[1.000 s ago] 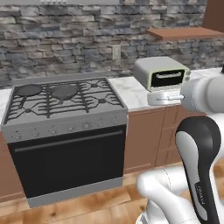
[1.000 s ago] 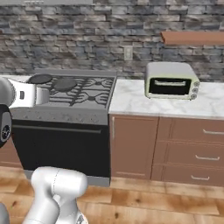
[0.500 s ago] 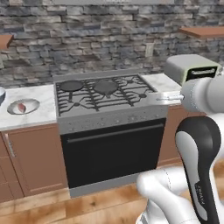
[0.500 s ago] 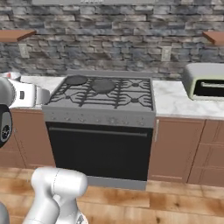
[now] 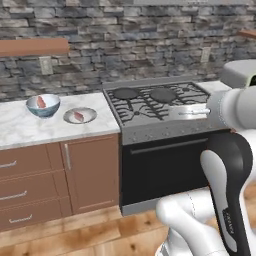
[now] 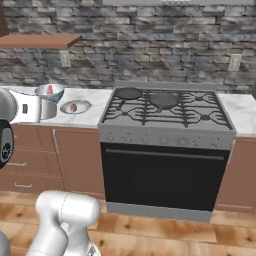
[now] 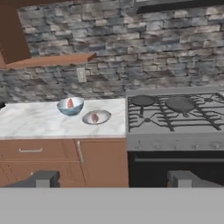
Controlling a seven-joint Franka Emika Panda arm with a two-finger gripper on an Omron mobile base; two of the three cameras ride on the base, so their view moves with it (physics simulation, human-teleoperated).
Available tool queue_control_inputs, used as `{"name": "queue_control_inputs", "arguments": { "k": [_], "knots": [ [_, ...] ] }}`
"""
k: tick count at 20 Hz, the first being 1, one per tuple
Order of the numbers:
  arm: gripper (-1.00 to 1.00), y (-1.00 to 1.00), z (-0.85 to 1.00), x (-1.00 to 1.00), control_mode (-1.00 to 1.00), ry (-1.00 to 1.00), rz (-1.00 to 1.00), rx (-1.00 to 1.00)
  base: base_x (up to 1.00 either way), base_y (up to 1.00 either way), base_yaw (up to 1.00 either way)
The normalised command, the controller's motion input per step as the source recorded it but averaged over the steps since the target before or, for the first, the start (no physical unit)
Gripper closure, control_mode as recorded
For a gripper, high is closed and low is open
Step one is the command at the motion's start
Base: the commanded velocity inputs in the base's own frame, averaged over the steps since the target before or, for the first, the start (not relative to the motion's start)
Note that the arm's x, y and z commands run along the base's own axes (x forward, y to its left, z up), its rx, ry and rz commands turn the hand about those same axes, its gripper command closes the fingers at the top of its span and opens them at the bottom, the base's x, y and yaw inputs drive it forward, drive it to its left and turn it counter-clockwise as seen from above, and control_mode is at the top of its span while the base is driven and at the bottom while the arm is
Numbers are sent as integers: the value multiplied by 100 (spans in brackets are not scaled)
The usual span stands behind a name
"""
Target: Place one of the steaks on the plate and the other in the bowl. Then place the bowl in the fridge.
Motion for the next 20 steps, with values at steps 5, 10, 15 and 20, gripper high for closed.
{"name": "queue_control_inputs", "arguments": {
  "k": [5, 10, 15, 20],
  "knots": [
    [-100, 0, 0, 0, 100, 0, 0, 0, 59, 100, 0],
    [-100, 0, 0, 0, 100, 0, 0, 0, 100, 100, 0],
    [-100, 0, 0, 0, 100, 0, 0, 0, 100, 100, -1],
    [-100, 0, 0, 0, 100, 0, 0, 0, 100, 34, -1]
  ]
}}
